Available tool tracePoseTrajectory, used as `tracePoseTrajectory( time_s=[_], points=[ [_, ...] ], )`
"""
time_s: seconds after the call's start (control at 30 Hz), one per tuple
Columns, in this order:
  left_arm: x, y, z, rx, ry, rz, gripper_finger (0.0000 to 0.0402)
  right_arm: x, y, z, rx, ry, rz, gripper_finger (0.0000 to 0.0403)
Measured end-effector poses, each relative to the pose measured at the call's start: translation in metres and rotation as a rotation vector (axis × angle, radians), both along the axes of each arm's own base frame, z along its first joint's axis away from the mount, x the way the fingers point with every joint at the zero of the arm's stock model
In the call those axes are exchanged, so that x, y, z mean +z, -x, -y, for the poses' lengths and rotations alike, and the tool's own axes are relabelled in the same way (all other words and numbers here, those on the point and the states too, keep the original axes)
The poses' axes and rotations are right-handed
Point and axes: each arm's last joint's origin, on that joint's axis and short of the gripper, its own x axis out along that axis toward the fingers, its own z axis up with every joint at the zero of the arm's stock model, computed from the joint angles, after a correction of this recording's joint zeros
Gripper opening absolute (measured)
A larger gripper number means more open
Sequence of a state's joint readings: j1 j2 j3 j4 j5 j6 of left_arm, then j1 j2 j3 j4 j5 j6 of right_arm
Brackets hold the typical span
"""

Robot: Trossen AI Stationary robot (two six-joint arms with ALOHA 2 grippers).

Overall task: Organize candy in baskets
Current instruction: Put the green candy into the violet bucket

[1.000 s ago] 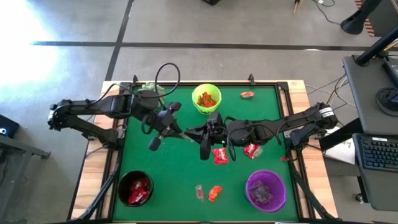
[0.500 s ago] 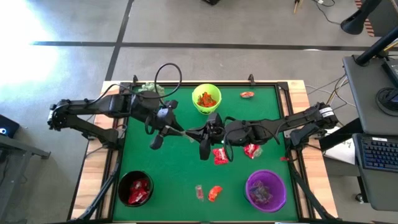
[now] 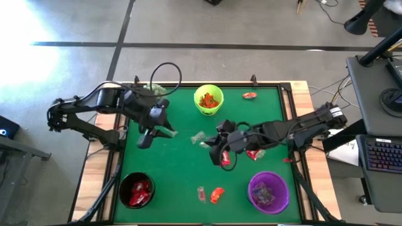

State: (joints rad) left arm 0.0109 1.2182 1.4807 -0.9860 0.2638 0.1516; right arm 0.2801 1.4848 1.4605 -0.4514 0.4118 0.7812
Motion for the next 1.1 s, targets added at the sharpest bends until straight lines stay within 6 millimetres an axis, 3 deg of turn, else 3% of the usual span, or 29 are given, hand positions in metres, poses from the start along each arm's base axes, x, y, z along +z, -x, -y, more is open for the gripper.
tracePoseTrajectory(
  time_s=[0.2,0.67,1.1],
  points=[
    [-0.013,0.005,0.0,0.001,0.004,-0.104,0.0114,-0.007,0.031,-0.013,-0.041,-0.081,-0.194,0.0009],
    [-0.045,0.003,-0.002,0.069,-0.045,-0.228,0.0114,-0.012,0.106,-0.064,-0.044,-0.297,-0.514,0.0009],
    [-0.054,0.0,-0.002,0.077,-0.04,-0.233,0.0114,-0.015,0.136,-0.093,-0.067,-0.492,-0.694,0.0009]
  ],
)
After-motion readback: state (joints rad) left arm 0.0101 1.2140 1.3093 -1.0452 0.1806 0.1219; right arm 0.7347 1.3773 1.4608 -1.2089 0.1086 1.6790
